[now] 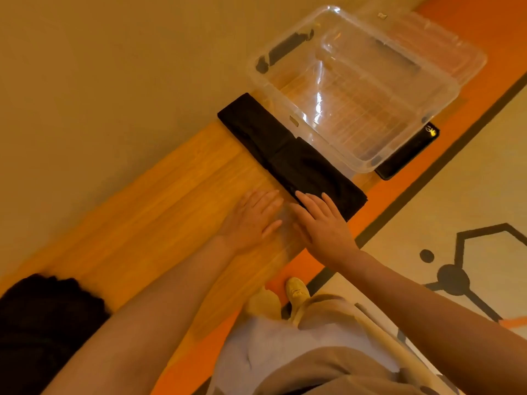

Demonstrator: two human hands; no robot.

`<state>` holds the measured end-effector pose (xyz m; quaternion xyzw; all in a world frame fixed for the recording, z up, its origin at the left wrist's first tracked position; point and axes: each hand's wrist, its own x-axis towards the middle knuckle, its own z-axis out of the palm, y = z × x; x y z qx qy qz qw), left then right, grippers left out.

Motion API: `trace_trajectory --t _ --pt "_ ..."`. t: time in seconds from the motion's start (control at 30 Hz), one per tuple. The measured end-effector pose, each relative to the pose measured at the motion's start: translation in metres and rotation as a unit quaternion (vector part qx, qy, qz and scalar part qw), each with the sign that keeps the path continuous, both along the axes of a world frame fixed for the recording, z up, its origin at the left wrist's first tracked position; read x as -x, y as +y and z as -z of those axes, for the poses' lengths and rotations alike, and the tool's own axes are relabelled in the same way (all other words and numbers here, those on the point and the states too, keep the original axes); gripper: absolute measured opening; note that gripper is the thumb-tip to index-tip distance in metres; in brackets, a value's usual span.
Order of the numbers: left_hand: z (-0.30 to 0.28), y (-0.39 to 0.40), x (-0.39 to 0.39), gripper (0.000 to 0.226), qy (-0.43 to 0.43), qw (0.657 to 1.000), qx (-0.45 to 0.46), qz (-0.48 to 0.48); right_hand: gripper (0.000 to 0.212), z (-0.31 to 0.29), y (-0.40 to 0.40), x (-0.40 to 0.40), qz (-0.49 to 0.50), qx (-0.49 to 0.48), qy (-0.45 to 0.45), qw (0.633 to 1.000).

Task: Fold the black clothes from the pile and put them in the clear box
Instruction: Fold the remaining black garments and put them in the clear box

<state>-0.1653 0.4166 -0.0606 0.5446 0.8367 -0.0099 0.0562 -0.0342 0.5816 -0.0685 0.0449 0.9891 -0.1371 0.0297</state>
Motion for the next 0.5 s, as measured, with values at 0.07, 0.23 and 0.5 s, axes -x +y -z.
trace_trajectory --t 0.07,0.23,0.5 --pt "0.001 -0.025 -0.012 0.052 0.015 0.999 -0.006 -0.041 0.048 0.002 -0.008 0.003 -0.058 -0.01 0.003 0.998" --pt "-0.001 -0.077 -0.052 0.053 0.028 0.988 0.014 -0.151 0.046 0.007 -0.032 0.012 -0.191 -0.037 0.047 0.98" --pt "0.005 -0.139 -0.106 0.055 0.019 0.953 0.025 -0.303 0.046 0.009 -0.082 0.024 -0.318 -0.024 0.043 0.947"
